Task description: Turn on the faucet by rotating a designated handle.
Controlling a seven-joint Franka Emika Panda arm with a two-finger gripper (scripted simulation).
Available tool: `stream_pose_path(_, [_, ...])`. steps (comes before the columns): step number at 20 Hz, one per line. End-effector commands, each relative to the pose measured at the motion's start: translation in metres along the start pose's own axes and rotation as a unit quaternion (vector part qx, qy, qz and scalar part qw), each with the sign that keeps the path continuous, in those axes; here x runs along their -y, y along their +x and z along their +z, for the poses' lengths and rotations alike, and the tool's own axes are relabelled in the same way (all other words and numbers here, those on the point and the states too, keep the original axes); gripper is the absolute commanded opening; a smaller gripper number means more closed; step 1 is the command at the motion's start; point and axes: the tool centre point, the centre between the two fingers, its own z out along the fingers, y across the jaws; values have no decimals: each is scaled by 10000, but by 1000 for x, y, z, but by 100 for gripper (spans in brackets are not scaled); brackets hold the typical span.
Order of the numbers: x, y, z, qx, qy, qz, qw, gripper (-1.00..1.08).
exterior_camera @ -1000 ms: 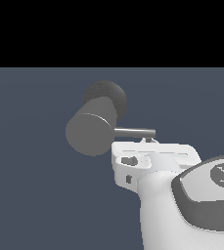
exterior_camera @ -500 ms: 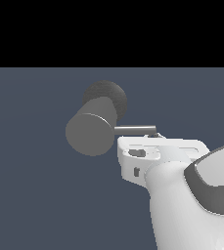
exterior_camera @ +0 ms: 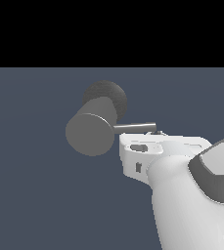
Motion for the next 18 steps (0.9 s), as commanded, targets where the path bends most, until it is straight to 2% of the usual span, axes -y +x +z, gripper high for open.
stream_pose_path(1, [-17, -28, -1, 204, -132, 24, 9997, -100])
stream_pose_path(15, [-35, -80, -5, 330, -200, 44, 9992, -100])
stream_pose_path(16, [-35, -80, -5, 330, -200, 44, 9992, -100])
stream_pose_path(17, [-18, -52, -4, 54, -49, 37, 10000, -100])
stream_pose_path(18, [-21, -55, -4, 66, -56, 38, 10000, -100])
